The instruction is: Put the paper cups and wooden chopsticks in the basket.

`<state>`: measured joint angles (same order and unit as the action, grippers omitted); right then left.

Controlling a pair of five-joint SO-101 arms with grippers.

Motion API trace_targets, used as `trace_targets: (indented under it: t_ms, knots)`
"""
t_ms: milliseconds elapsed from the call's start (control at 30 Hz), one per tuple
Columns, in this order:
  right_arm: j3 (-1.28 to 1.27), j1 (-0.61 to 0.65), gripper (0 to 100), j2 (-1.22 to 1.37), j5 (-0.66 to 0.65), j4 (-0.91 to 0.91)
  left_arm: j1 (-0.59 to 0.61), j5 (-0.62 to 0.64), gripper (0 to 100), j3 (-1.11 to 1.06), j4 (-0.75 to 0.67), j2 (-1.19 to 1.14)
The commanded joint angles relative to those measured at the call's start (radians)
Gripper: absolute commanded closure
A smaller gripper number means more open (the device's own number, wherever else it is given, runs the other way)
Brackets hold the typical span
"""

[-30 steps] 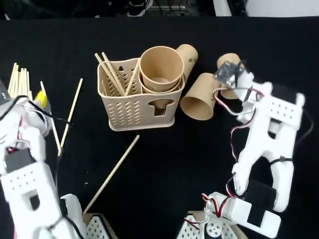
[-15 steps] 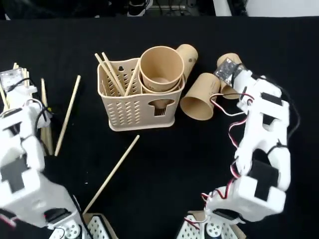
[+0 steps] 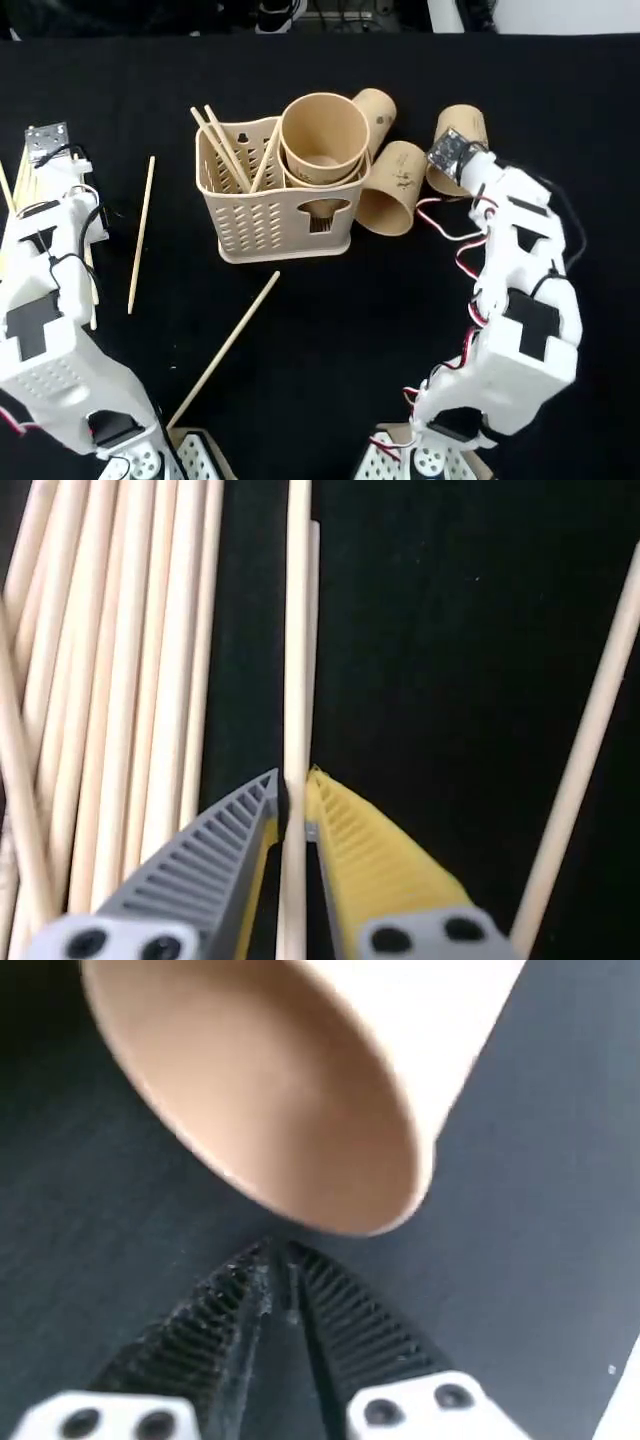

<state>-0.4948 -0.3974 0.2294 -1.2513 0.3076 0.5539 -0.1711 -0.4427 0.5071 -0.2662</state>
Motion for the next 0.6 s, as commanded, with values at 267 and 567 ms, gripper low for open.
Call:
trace_targets:
  t_ms: [267,567]
  knots:
    - [0.002,0.006,98.7,-0.357,0.049,0.284,-0.024,0.009,97,-0.265,0.043,0.632]
    - [0.004,0.003,98.6,-0.493,0.057,0.434,-0.025,0.206,97,-0.383,0.046,1.177]
